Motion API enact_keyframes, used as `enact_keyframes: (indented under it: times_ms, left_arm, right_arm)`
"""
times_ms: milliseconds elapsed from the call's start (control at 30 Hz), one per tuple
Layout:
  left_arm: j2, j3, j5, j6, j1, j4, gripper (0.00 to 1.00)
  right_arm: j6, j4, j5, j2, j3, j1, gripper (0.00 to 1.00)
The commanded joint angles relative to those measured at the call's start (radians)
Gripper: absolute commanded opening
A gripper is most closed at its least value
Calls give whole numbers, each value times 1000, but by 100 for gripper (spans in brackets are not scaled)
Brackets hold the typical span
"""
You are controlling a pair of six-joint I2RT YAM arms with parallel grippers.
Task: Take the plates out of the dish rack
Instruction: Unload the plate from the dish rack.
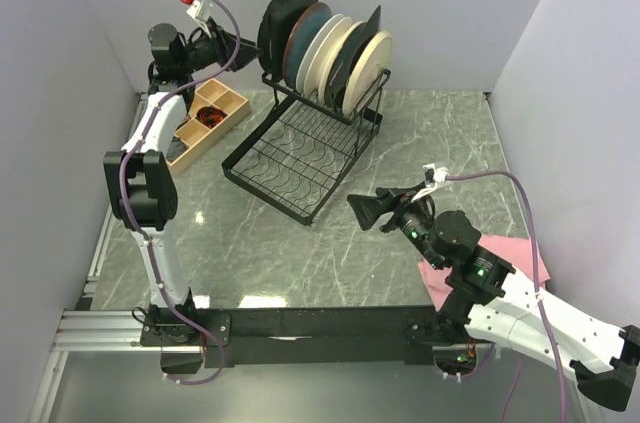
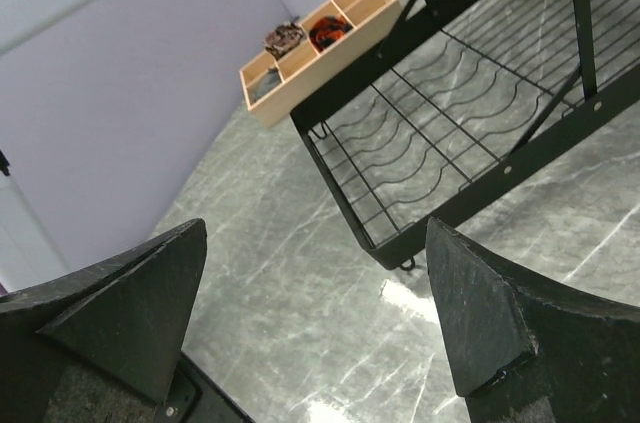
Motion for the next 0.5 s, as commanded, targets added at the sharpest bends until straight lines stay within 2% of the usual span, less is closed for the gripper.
enact_keyframes:
  times_ms: [0,267,467]
  left_arm:
    - [31,96,87,-16,-19,75,51]
    - [76,136,101,-42,-22,113,46]
    - [108,158,142,-125,-24,210,42]
  right_arm:
    - [-19,28,14,12,42,2,96]
    - [-22,29,21,10,38,2,96]
    - [-24,28,28,13,40,2,96]
